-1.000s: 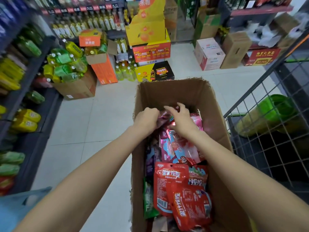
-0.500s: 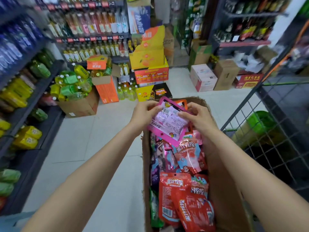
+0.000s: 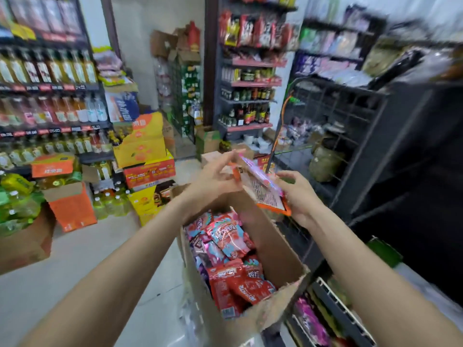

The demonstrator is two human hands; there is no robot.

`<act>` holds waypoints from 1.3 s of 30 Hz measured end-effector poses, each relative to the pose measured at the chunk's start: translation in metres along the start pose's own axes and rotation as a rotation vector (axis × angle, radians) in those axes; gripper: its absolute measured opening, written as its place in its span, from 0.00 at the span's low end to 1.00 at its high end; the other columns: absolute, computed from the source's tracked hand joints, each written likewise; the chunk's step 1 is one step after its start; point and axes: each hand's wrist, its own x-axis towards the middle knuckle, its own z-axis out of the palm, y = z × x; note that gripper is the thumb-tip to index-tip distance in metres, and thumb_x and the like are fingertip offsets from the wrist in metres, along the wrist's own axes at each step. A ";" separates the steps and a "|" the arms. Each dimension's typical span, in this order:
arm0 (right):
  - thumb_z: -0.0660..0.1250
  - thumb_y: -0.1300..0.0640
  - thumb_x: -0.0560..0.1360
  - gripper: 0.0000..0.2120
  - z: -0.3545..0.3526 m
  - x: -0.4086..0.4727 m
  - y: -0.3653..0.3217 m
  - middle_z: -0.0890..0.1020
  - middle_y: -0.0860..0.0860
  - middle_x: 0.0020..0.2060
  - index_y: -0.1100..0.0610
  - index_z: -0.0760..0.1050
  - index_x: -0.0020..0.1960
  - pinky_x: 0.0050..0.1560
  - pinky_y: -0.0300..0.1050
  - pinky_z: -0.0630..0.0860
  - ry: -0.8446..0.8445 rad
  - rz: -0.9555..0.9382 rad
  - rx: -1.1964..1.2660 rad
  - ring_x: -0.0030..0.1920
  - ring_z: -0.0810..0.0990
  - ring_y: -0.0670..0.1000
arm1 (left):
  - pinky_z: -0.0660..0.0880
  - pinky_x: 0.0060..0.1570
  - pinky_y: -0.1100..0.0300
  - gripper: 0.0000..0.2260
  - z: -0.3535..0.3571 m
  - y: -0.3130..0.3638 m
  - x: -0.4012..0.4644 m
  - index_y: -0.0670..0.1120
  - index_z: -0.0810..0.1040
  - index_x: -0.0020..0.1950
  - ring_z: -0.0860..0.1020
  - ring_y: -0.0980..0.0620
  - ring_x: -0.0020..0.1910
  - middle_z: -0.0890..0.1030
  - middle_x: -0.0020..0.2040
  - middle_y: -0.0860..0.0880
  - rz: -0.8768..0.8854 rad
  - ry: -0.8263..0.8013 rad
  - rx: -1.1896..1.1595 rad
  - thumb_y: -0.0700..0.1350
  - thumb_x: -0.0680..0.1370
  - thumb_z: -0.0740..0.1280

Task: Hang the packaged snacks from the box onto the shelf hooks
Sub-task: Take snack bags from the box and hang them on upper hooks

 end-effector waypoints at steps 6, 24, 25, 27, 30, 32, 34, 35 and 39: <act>0.62 0.63 0.77 0.09 -0.044 -0.086 -0.043 0.83 0.48 0.34 0.55 0.79 0.50 0.29 0.33 0.76 -0.059 0.093 0.124 0.30 0.79 0.42 | 0.71 0.42 0.73 0.17 0.055 0.056 0.001 0.43 0.74 0.52 0.76 0.67 0.40 0.79 0.45 0.54 0.170 -0.070 0.238 0.39 0.67 0.76; 0.58 0.46 0.80 0.20 -0.164 -0.226 -0.142 0.82 0.62 0.53 0.60 0.79 0.57 0.60 0.70 0.69 0.474 -0.343 0.009 0.49 0.80 0.62 | 0.71 0.30 0.74 0.07 0.228 0.163 0.011 0.37 0.82 0.51 0.77 0.66 0.30 0.81 0.38 0.50 0.177 -0.086 -0.108 0.39 0.76 0.68; 0.58 0.48 0.80 0.18 -0.169 -0.230 -0.149 0.83 0.61 0.52 0.60 0.79 0.54 0.60 0.68 0.71 0.538 -0.368 -0.021 0.49 0.81 0.62 | 0.72 0.31 0.73 0.07 0.233 0.166 0.015 0.38 0.82 0.49 0.77 0.65 0.30 0.81 0.37 0.49 0.170 -0.041 -0.100 0.40 0.77 0.67; 0.59 0.50 0.81 0.14 -0.183 -0.235 -0.163 0.84 0.59 0.49 0.58 0.78 0.48 0.56 0.58 0.78 0.648 -0.438 -0.055 0.48 0.83 0.57 | 0.73 0.34 0.66 0.07 0.240 0.173 0.023 0.40 0.82 0.45 0.76 0.57 0.32 0.79 0.36 0.47 0.173 0.045 -0.097 0.42 0.78 0.66; 0.60 0.51 0.81 0.13 -0.204 -0.239 -0.180 0.84 0.57 0.47 0.54 0.78 0.44 0.55 0.55 0.79 0.767 -0.534 -0.191 0.48 0.83 0.57 | 0.68 0.37 0.58 0.11 0.247 0.184 0.034 0.42 0.77 0.37 0.70 0.51 0.33 0.75 0.33 0.46 0.185 0.149 -0.017 0.43 0.78 0.64; 0.60 0.53 0.81 0.12 -0.217 -0.240 -0.187 0.83 0.59 0.47 0.53 0.79 0.44 0.57 0.60 0.77 0.792 -0.570 -0.267 0.52 0.81 0.60 | 0.63 0.33 0.59 0.15 0.252 0.191 0.037 0.44 0.70 0.31 0.67 0.52 0.30 0.70 0.28 0.49 0.208 0.229 0.064 0.44 0.78 0.63; 0.60 0.53 0.81 0.11 -0.228 -0.241 -0.192 0.82 0.60 0.48 0.56 0.78 0.46 0.56 0.61 0.76 0.816 -0.595 -0.321 0.52 0.81 0.61 | 0.61 0.32 0.57 0.14 0.259 0.196 0.040 0.44 0.69 0.32 0.67 0.51 0.31 0.70 0.29 0.50 0.254 0.279 0.132 0.44 0.78 0.63; 0.60 0.53 0.80 0.10 -0.232 -0.241 -0.194 0.82 0.60 0.48 0.58 0.77 0.48 0.56 0.61 0.76 0.822 -0.617 -0.350 0.52 0.80 0.61 | 0.61 0.32 0.57 0.14 0.263 0.200 0.040 0.44 0.70 0.34 0.68 0.51 0.31 0.70 0.30 0.50 0.273 0.292 0.171 0.44 0.79 0.62; 0.61 0.58 0.80 0.07 -0.240 -0.239 -0.201 0.79 0.48 0.48 0.52 0.71 0.58 0.53 0.43 0.79 0.830 -0.714 -0.413 0.52 0.80 0.45 | 0.69 0.38 0.56 0.11 0.277 0.210 0.044 0.42 0.76 0.48 0.75 0.45 0.42 0.78 0.41 0.46 0.312 0.324 0.313 0.48 0.80 0.59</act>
